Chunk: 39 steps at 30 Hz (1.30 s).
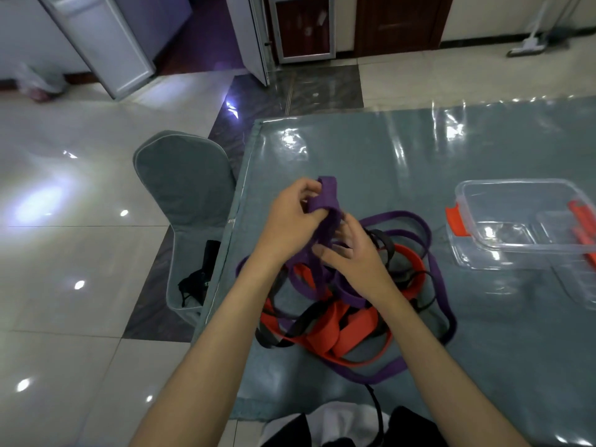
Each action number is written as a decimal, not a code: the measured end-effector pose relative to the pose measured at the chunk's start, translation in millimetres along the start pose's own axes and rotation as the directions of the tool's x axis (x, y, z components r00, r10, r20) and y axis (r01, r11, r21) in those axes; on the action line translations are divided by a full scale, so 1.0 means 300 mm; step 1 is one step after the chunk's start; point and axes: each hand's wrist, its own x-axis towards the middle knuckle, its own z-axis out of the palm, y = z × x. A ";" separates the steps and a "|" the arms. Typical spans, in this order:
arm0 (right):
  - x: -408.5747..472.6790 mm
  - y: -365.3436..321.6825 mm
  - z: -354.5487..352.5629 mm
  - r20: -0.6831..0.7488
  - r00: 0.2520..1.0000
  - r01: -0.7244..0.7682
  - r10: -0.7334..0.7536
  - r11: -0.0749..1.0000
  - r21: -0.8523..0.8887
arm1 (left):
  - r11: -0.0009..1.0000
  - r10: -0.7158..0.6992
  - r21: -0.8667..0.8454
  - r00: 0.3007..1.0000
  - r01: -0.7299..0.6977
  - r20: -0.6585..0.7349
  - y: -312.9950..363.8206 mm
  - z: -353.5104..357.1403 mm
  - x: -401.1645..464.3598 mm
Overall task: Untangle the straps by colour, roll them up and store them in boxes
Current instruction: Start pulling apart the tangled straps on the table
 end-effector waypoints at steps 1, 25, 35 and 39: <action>0.014 0.002 -0.001 -0.066 0.998 -0.003 0.005 1.000 0.017 | 1.000 0.003 0.012 0.999 -0.003 0.042 -0.011 0.016 -0.005; 0.072 0.268 -0.323 -0.552 0.795 -0.275 0.252 0.960 0.042 | 0.851 -0.324 0.505 0.900 0.142 0.293 -0.591 0.268 0.024; 0.080 0.332 -0.339 -0.443 0.843 -0.338 0.303 0.941 0.001 | 0.552 -0.608 0.825 0.735 0.119 0.301 -0.588 0.347 0.146; 0.079 0.340 -0.353 -0.451 0.837 -0.340 0.311 0.940 0.019 | 0.600 -0.610 0.786 0.722 0.150 0.327 -0.582 0.358 0.160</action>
